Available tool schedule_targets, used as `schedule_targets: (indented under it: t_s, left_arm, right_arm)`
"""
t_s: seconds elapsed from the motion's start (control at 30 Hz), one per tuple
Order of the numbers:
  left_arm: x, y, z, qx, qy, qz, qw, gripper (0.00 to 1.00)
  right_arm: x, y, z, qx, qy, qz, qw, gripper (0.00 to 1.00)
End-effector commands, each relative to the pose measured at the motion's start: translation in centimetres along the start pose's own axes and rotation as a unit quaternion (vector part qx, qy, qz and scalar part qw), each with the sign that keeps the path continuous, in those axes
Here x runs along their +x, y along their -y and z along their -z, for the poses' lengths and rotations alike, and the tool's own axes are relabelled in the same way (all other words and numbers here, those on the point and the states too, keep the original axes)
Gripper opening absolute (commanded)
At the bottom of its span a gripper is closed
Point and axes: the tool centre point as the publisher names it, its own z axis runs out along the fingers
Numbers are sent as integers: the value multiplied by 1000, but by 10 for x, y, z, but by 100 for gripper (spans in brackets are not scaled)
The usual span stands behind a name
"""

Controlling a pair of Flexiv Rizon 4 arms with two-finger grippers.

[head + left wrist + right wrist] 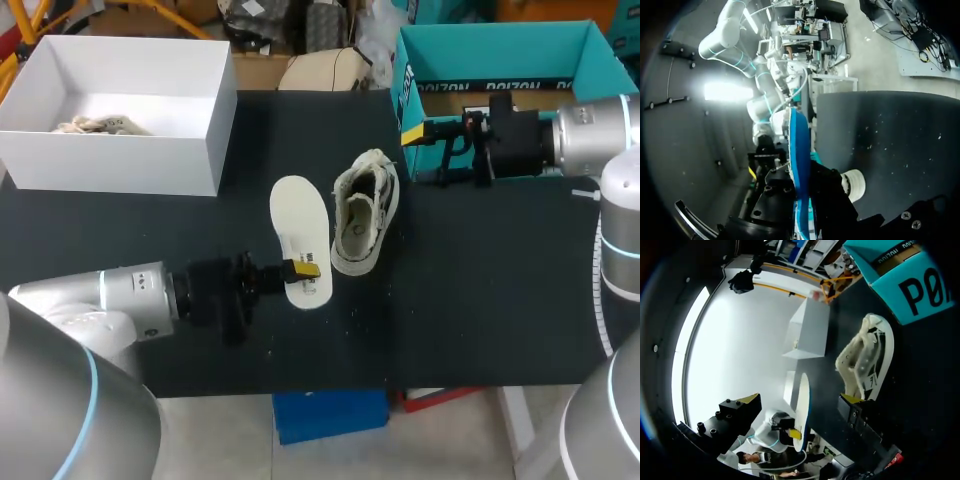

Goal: Take the shoe out of the shoebox, open the shoe tongue, remove and reinsert the insole, then place the shoe into the shoebox

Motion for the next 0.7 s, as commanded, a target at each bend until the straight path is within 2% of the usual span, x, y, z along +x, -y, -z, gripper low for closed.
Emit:
schedule_targets:
  t_s: [0.03,0.27,0.47,0.7]
  left_arm:
    - [-15,0,-6,1,34,-39,999,0]
    - [-15,-18,-23,18,63,-48,997,0]
    - [-11,-33,-32,31,64,-45,996,0]
    - [-16,-44,-38,37,59,-49,996,0]
  right_arm:
    - [0,1,-1,-2,0,0,1000,100]
    - [0,1,-1,-2,0,0,1000,100]
    - [0,1,-1,-2,0,0,1000,100]
    - [0,1,-1,-2,0,0,1000,100]
